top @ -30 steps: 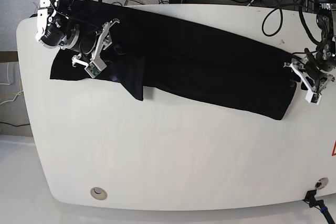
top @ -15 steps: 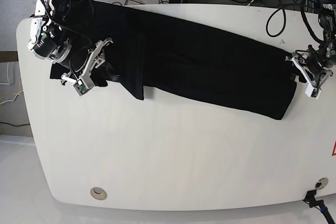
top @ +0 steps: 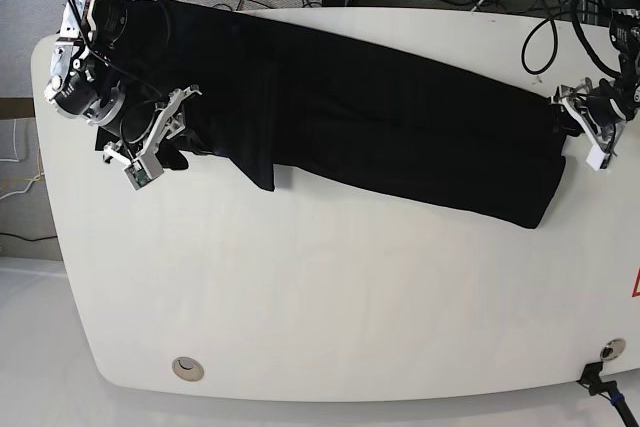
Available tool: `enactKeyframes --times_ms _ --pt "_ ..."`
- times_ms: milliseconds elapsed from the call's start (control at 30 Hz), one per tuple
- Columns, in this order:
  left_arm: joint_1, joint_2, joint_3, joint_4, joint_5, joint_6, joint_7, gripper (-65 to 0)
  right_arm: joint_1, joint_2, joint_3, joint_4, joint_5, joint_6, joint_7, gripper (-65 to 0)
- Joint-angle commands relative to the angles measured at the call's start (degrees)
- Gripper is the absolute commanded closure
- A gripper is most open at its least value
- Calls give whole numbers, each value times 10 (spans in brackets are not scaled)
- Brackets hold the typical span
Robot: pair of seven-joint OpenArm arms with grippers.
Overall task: Fold the T-shirt properly
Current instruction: 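Hold the folded end with the right gripper while the left gripper withdraws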
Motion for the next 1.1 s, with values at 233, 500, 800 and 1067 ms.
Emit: enactKeyframes --times_ms 233,500,800,1067 --pt "-14 1 -45 -27 -117 -61 116 -269 5 9 2 -5 0 1 18 -270" --pt "-21 5 -51 -32 -128 -65 152 -264 6 9 1 -1 -8 1 16 -268" --pt "-22 11 -50 -34 -130 -61 151 -266 8 7 2 -1 -10 1 18 -271" --pt "-23 14 -53 -36 -131 -58 132 -245 9 6 2 -1 -7 1 17 -270"
